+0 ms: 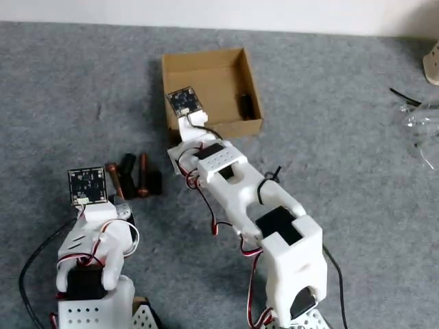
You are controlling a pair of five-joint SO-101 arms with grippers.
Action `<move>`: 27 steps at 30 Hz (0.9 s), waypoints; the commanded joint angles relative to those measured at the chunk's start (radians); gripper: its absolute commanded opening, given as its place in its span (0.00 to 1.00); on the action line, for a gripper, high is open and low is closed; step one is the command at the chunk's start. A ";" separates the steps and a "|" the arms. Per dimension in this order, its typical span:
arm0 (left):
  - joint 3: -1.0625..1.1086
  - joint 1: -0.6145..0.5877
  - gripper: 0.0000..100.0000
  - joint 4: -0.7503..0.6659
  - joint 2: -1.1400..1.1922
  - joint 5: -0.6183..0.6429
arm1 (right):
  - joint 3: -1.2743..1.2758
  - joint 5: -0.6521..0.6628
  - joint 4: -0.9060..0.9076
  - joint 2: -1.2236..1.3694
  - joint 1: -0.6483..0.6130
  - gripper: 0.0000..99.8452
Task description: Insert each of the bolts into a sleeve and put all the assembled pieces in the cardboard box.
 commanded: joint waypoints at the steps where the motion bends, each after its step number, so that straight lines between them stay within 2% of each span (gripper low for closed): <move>1: -0.005 -0.004 0.01 -0.017 -0.010 -0.005 | -0.002 -0.003 -0.031 -0.139 0.012 0.00; 13: -0.005 -0.004 0.01 -0.020 -0.010 -0.005 | 0.305 -0.003 -0.031 -0.473 -0.036 0.00; 20: -0.005 -0.004 0.01 -0.020 -0.010 -0.005 | 0.581 -0.002 0.016 -0.671 -0.045 0.00; 27: -0.005 -0.005 0.01 -0.020 -0.010 -0.005 | 0.774 0.133 0.124 -0.840 -0.061 0.00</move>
